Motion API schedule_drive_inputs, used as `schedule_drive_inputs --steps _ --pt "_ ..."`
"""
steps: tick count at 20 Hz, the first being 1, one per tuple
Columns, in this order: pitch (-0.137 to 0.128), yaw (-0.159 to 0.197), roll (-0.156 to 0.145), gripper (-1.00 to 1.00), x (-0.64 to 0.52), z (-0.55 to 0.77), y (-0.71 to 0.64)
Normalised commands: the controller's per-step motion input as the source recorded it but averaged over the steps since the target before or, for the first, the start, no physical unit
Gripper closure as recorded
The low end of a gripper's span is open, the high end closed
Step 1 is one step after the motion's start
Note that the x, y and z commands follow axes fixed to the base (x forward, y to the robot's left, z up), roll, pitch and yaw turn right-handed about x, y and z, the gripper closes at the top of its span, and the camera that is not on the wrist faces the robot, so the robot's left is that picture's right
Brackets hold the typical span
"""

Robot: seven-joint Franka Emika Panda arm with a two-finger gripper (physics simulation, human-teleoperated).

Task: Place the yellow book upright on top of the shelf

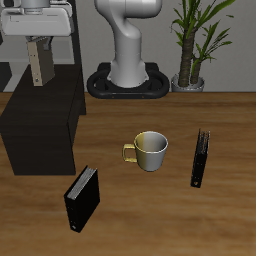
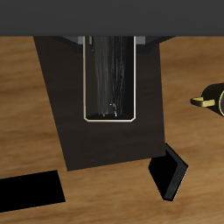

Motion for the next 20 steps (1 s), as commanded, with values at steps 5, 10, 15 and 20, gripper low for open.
schedule_drive_inputs --steps 5,10,15,20 --pt "0.031 -0.021 -0.020 1.00 0.09 -0.26 -0.05" --pt "0.026 -0.033 -0.094 -1.00 0.06 -0.18 -0.18" --pt "0.013 -0.019 -0.011 -1.00 0.02 -0.08 0.03" --pt "-0.015 0.006 0.015 -1.00 -0.04 0.01 0.15"
